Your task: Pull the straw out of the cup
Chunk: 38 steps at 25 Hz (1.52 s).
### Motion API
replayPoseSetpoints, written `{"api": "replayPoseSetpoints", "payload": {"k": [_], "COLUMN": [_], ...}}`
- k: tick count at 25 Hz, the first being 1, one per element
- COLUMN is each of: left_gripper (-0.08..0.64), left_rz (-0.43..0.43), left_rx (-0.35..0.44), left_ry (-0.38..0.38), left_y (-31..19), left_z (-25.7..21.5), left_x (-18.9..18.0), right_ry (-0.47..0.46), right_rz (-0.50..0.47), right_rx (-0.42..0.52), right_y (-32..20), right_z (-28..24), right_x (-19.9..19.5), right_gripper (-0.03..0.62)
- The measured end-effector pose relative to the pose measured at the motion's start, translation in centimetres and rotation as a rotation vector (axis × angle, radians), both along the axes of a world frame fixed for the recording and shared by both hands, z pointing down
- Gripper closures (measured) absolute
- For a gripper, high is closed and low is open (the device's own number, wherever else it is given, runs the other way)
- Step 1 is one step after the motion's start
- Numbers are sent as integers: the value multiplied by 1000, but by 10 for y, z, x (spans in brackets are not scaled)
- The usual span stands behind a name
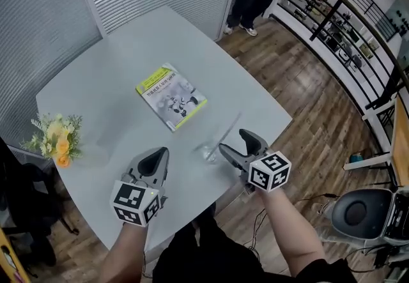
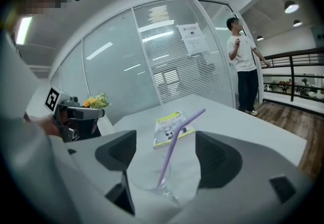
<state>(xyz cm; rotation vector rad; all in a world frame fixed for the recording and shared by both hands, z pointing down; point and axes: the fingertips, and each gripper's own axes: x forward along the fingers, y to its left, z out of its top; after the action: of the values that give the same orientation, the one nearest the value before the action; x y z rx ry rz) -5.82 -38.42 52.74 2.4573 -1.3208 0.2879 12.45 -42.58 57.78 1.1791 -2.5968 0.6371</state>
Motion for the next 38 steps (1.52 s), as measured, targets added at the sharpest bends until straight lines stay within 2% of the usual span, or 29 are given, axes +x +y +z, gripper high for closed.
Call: {"api": "replayPoseSetpoints", "payload": {"k": [3,7,17,26,38], "left_gripper": [549,549,549,549,550], "left_rz": [-12,-25,-45,-51,-30], "left_rx": [-14,-30,-40,-17,83], "left_ry": [-3,-5,-4,6,29], "left_y": [-3,-4,-2,2,17], "left_z": [9,17,18,3,-62], "left_x": [-4,-7,-12,-16,-20], "right_ry": [-4,6,24,-41,-8], "right_rz": [-14,-25,-55,-47,-49], "right_rx": [9,41,27,33,202], "right_y": [-8,-14,-13,-13,14], "right_z": [14,25,35,10,-113], "right_x": [-6,-14,-19,-18,-19], "right_gripper": [244,332,535,558,561]}}
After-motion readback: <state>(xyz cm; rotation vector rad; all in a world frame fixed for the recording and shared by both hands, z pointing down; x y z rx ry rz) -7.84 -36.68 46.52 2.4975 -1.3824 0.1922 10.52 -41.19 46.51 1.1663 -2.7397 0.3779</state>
